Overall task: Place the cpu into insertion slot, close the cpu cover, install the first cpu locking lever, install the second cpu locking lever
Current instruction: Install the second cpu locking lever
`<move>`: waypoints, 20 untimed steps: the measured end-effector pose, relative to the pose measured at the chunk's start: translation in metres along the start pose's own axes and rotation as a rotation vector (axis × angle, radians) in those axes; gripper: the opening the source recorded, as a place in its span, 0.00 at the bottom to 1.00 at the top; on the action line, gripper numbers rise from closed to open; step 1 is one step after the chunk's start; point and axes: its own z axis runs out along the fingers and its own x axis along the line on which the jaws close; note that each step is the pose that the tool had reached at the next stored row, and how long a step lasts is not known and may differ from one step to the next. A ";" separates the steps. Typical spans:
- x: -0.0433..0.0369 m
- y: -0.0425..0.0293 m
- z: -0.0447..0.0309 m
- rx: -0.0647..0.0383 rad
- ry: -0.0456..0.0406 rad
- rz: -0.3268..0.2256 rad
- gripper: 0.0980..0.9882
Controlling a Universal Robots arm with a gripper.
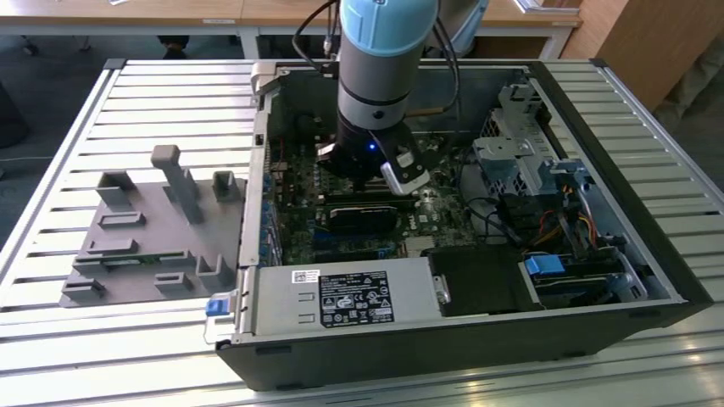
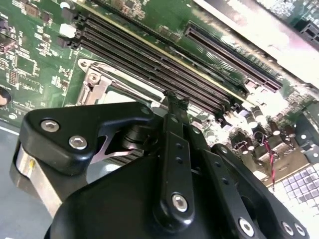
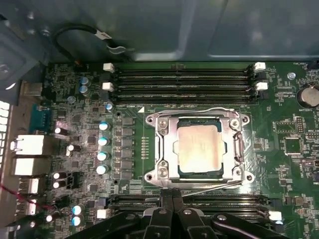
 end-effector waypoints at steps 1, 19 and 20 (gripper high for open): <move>0.0015 -0.0011 -0.0002 -0.005 0.0001 0.000 0.02; 0.0066 -0.0043 0.0107 -0.034 0.0008 0.000 0.02; 0.0071 -0.0043 0.0112 -0.035 0.0006 0.000 0.02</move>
